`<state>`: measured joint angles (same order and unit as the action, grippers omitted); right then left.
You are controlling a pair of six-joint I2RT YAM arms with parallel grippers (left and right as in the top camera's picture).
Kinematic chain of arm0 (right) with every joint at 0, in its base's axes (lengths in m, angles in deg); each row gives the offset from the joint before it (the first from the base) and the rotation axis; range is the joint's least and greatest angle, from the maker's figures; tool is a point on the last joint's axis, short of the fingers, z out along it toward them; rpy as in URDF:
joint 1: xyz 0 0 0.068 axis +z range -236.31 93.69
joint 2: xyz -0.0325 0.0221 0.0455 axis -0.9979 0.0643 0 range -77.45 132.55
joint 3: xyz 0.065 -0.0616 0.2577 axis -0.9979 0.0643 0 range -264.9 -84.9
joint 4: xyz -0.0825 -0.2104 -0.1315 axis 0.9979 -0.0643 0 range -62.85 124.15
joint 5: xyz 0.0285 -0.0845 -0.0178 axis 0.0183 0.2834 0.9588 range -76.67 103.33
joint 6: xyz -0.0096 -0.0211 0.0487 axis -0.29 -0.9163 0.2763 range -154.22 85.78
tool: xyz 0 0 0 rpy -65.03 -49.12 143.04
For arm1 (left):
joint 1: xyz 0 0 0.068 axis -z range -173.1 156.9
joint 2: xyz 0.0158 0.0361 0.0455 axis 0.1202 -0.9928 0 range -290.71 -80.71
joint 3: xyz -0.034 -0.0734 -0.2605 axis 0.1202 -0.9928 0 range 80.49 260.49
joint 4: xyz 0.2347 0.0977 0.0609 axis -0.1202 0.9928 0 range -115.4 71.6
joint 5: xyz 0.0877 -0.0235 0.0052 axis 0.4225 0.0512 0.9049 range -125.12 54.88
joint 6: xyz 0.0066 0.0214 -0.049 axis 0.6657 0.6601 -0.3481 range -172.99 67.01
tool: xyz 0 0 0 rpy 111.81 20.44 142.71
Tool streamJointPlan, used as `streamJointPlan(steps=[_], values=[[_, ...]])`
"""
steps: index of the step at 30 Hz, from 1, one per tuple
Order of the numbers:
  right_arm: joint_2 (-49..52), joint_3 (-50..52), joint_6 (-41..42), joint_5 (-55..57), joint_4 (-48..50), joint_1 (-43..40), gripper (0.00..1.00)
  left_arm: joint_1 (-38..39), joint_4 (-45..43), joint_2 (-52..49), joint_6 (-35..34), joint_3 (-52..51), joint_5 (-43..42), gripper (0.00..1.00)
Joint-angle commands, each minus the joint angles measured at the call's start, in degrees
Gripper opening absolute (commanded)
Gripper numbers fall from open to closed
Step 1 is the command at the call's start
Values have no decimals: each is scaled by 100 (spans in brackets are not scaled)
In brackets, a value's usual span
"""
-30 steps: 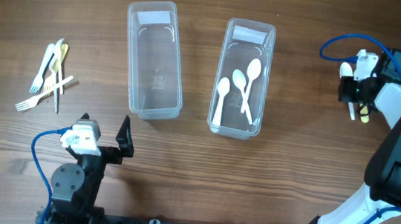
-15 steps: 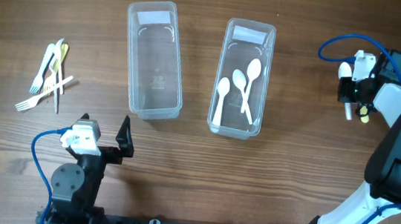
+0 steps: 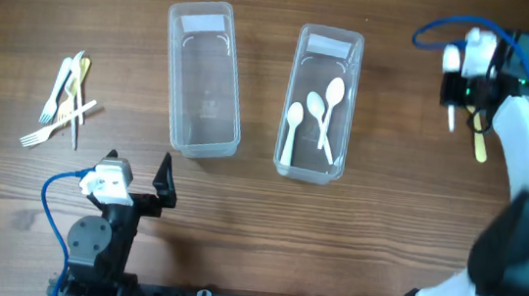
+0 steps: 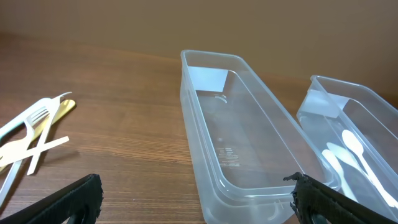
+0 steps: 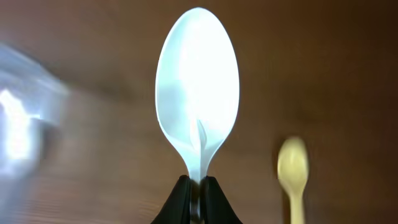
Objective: Pack container
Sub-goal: 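Grasp the last white spoon beside the yellow spoon with the right gripper, then drop the white spoon into the right container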
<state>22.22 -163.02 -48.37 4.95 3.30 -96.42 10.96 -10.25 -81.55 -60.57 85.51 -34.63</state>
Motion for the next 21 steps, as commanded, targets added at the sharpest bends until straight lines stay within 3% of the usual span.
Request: streamJointPlan(steps=[1, 11, 15, 16, 18, 21], values=[[-800, -160, 337, -540, 22, 476, 4, -33, -15, 46, 133, -33, -92, 100], [-308, -98, 1611, -1012, 365, 2256, 4, -33, -15, 46, 133, -33, -92, 100], [234, -98, 1626, -1010, 684, 2771, 5, -33, -15, 46, 133, -33, -92, 100], [334, -98, 1628, -1003, 734, 2830, 11, -33, -15, 46, 133, -33, -92, 100], [400, -98, 1738, -922, 767, 2852, 52, -33, -15, 46, 133, -33, -92, 100], [291, -101, 1718, -927, 739, 2745, 65, -33, -15, 46, 133, -33, -92, 100]])
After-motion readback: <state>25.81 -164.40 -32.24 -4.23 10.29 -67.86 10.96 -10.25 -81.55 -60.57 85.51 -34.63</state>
